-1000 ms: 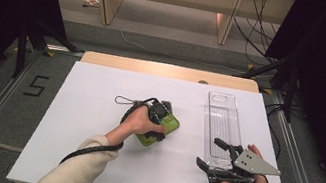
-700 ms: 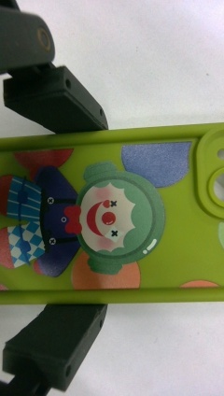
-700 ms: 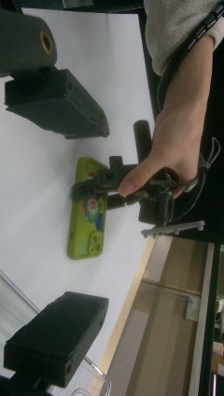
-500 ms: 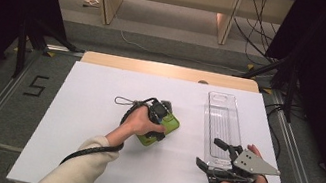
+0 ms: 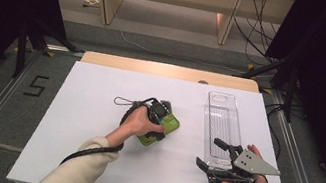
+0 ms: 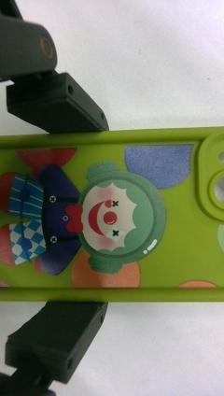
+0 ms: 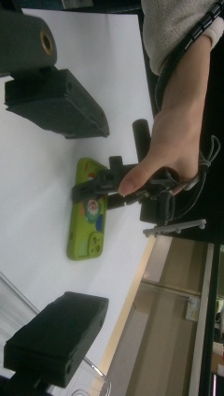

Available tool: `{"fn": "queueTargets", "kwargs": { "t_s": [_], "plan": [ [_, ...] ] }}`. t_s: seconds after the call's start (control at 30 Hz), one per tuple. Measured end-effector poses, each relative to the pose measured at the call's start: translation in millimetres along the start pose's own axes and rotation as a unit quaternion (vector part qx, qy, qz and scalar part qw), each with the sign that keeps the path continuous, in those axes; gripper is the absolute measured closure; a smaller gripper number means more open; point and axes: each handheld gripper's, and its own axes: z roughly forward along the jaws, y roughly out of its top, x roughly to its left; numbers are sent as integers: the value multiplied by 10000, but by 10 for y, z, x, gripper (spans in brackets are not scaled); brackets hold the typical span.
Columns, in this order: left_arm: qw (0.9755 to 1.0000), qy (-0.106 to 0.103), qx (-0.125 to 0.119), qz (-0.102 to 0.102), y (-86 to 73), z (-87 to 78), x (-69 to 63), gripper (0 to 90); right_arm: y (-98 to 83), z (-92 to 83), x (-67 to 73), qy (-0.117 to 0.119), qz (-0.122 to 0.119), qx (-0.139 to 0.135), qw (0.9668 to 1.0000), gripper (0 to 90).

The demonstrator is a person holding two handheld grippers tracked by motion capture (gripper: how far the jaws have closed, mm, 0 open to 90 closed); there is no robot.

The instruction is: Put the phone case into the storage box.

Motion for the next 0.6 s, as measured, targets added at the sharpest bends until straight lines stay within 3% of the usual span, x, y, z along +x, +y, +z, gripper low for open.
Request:
{"fn": "queueTargets", "kwargs": {
  "t_s": [0.37, 0.6],
  "plan": [
    [9993, -5, -373, 41, -71, -95, -14, 164, -3, 15, 2, -25, 16, 2, 10000, 158],
    [9958, -3, -912, -51, -139, -189, -46, 164, -11, 37, 10, -44, 21, 28, 10000, 157]
  ]
}}
